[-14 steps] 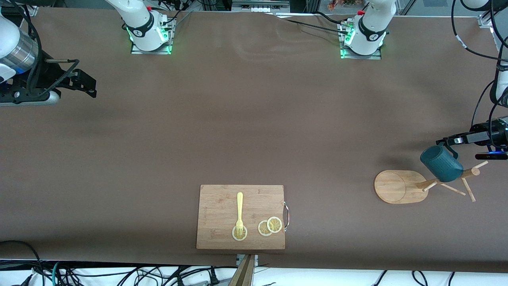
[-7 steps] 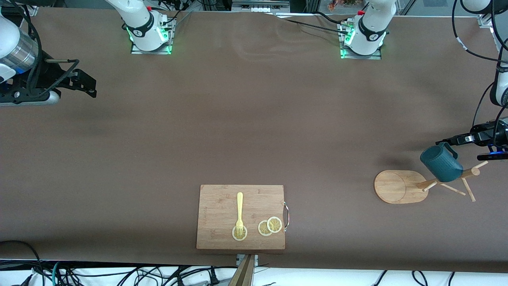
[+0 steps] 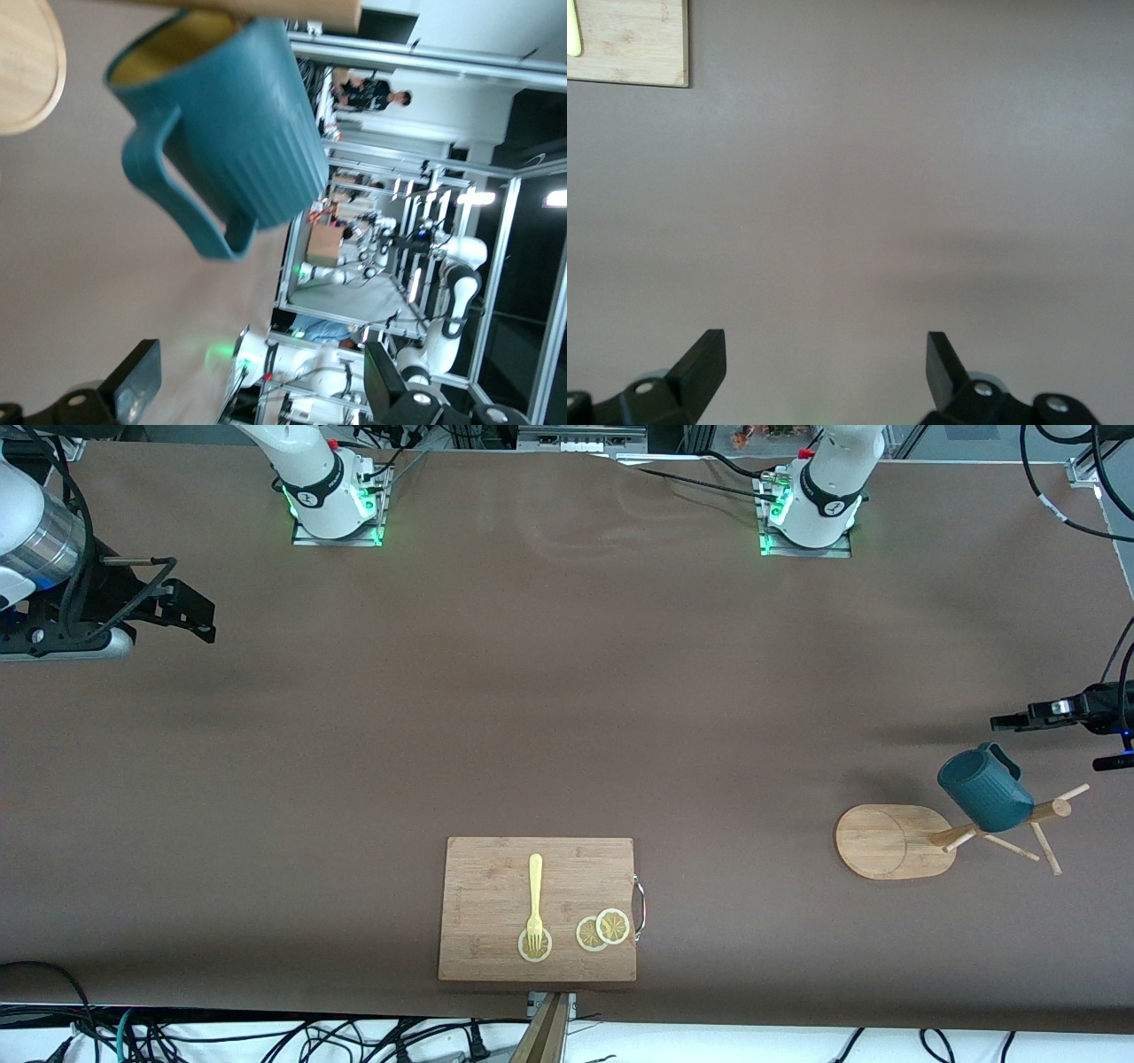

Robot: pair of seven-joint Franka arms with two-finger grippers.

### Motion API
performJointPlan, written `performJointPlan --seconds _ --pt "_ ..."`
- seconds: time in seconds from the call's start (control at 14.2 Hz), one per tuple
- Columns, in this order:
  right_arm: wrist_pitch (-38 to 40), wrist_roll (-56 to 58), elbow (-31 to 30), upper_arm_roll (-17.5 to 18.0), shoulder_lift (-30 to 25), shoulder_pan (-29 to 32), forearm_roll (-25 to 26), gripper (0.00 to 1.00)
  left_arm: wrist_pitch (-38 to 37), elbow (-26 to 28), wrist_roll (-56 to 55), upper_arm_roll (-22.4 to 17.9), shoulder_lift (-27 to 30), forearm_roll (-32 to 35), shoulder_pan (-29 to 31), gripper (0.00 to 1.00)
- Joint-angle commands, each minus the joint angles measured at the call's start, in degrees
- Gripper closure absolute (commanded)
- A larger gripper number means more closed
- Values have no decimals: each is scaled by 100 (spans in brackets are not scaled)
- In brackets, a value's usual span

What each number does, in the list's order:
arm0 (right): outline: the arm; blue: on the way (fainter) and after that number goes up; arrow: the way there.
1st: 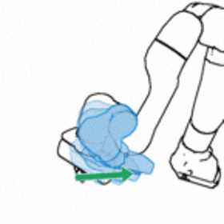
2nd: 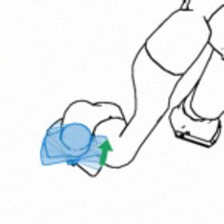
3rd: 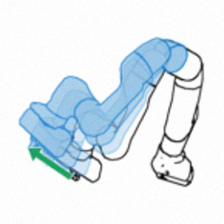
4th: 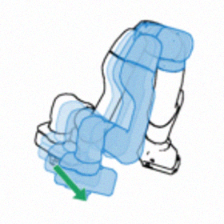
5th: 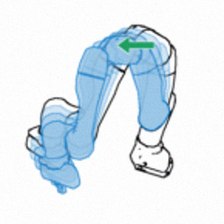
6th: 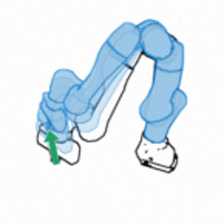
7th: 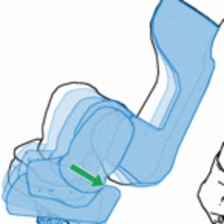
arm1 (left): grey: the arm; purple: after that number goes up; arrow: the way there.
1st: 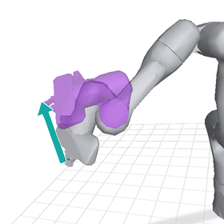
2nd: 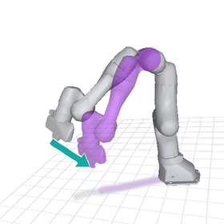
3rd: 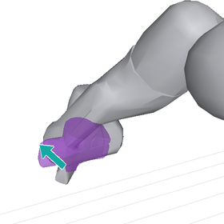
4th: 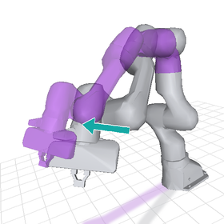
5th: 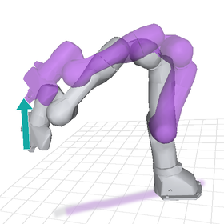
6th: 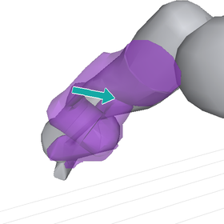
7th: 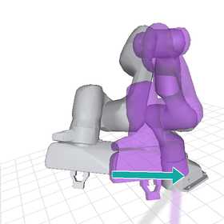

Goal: Pass cup and hang on rack
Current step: 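Open the left gripper and release the mug on the rack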

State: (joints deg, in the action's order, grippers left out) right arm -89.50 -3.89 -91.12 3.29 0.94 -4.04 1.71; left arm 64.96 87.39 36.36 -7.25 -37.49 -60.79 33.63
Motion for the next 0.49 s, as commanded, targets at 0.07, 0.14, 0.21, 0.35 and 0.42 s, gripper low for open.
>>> performJointPlan --seconds 0.07,0.14,0.21,0.35,0.42 --pt "47 11 68 41 3 43 49 0 -123 -247 38 40 365 952 108 0" --pt "73 -15 68 41 3 43 49 0 -123 -458 29 57 409 1190 100 0" --pt "82 -16 68 41 3 43 40 0 -123 -677 11 75 462 1393 56 0" --pt "91 -24 60 41 3 43 40 0 -80 -916 -59 389 698 1963 -58 0" --pt "117 -51 60 41 3 43 31 0 -45 -934 -233 609 874 2244 -76 0"
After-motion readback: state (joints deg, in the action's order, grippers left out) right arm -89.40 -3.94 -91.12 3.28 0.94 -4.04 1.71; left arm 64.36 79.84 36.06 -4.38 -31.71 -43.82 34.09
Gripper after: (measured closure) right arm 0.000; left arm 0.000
